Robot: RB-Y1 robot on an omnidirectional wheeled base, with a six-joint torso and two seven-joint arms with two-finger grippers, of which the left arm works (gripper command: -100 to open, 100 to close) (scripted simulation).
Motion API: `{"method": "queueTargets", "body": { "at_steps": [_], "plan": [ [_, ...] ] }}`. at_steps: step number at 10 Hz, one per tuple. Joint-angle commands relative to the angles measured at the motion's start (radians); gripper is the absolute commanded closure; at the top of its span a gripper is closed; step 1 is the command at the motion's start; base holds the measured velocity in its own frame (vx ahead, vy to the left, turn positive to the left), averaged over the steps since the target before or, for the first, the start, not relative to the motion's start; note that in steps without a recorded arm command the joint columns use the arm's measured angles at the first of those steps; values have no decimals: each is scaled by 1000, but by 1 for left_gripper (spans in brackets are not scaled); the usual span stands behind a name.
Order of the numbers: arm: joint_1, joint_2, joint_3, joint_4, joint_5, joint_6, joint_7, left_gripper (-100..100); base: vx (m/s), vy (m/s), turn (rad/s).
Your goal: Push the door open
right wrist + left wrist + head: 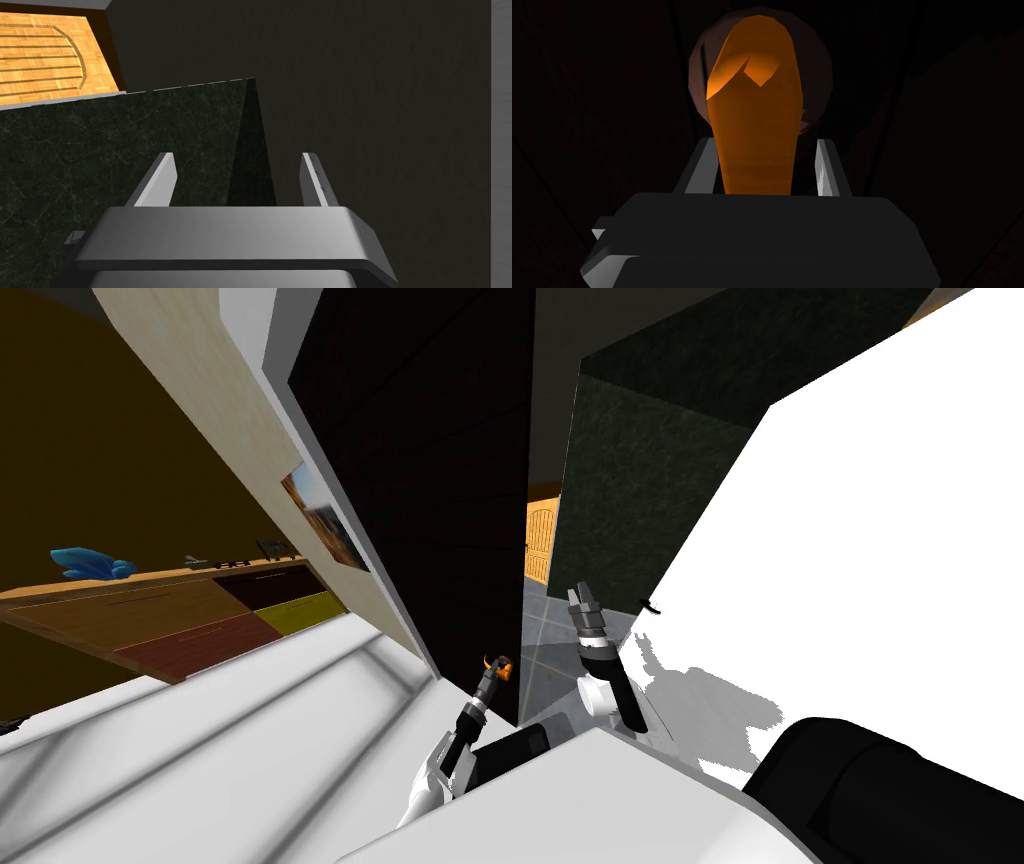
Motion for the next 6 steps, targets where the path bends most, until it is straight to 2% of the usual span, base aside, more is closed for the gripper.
{"method": "queueTargets", "body": {
  "at_steps": [1, 5, 6],
  "plan": [
    [0, 1, 0, 0, 0, 0, 0, 100, -12, 29, -18],
    [0, 1, 0, 0, 0, 0, 0, 100, -1, 6, -3],
    [-4, 7, 14, 0, 7, 2, -6, 100, 55, -84, 18]
  ]
}}
